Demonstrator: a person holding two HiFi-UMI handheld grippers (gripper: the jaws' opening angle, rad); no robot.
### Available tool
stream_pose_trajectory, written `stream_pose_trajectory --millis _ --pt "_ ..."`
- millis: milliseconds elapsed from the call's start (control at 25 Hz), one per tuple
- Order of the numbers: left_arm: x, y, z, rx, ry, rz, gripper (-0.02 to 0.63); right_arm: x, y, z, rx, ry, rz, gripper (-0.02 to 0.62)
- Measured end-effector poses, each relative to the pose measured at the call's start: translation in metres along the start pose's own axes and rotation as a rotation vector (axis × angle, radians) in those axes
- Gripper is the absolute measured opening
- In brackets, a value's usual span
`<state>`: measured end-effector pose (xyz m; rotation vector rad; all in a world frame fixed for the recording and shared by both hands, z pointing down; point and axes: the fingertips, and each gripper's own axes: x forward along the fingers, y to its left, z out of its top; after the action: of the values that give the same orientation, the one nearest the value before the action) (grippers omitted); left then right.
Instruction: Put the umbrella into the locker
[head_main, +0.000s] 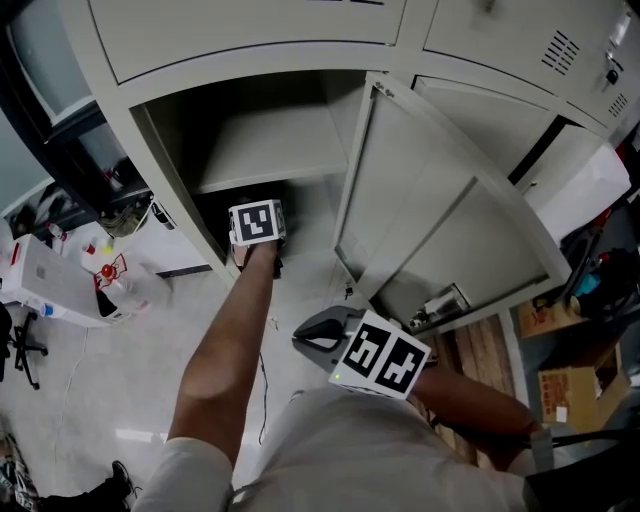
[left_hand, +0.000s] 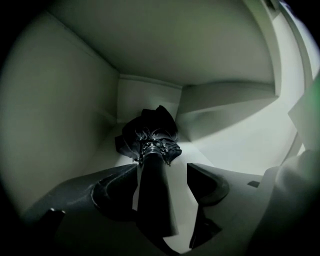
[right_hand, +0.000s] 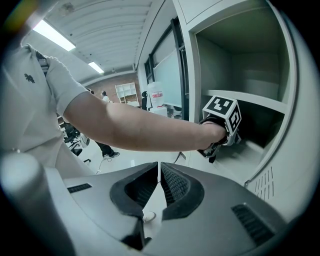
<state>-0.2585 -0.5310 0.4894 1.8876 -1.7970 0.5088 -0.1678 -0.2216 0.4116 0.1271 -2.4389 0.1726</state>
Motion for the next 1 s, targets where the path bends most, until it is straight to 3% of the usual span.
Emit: stream_pose_trajectory --millis 80,200,400,1000 --pt "-0.003 -0.009 0.000 -0.019 -0.005 -0.042 0.305 0.000 0.001 -0.001 0.003 -0.002 0.000 0.020" --pt "-0.011 0.001 -0.001 0.004 -0.007 0.008 0.311 0.001 0.003 0.000 0.002 -0.005 0.000 0.020" --pt "-0.022 -0.017 -0.003 -0.030 -0.033 -0.080 0.311 0.001 0.010 -0.001 -0.001 -0.009 0.001 0.020" --pt "-0.097 -0.033 -0.017 -0.030 -0.107 -0.155 0.311 0.001 0.033 -0.009 0.009 -0.026 -0.025 0.020"
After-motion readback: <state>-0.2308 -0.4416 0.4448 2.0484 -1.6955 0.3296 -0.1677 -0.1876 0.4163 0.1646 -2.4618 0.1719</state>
